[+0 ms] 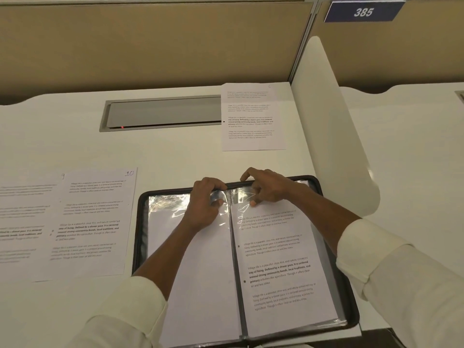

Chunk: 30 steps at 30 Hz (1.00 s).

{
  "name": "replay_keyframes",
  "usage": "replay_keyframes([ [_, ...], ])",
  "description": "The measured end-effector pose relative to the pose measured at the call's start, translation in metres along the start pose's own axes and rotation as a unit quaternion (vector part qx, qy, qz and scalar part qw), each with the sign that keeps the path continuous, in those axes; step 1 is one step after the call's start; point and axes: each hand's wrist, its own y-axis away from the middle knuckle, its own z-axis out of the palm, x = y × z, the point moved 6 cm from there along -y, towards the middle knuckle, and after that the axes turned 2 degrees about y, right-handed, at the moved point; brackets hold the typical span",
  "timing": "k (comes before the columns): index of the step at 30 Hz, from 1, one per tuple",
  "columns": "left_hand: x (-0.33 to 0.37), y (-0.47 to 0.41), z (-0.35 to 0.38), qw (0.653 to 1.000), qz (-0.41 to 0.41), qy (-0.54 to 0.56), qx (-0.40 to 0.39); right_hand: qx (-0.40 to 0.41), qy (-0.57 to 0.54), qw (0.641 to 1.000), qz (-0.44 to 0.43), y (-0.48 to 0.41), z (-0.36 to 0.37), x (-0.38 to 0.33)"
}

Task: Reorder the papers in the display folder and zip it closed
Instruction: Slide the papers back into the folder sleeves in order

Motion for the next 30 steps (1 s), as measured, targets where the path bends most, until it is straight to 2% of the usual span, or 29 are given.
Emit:
replay_keyframes([
  [7, 0.002, 0.001, 0.0, 1.0, 0.015, 0.0, -0.002, -0.003, 0.005, 1.0, 0.018, 0.008, 0.0, 0.006],
  [12, 0.002, 0.002, -0.002, 1.0, 0.026, 0.004, 0.001, 0.015, 0.059, 0.998, 0.036, 0.022, -0.011, 0.013],
  [21, 0.001, 0.002, 0.0, 1.0, 0.025, 0.003, -0.006, 0.028, 0.087, 0.995, 0.051, 0.037, -0.015, 0.022],
  [26, -0.002, 0.002, 0.001, 1.0, 0.025, -0.003, -0.011, 0.065, 0.187, 0.977, 0.077, 0.06, -0.032, 0.025],
  [30, -0.002, 0.001, 0.001, 0.999, 0.033, -0.003, -0.009, 0.131, 0.226, 0.961, 0.088, 0.083, -0.039, 0.028],
])
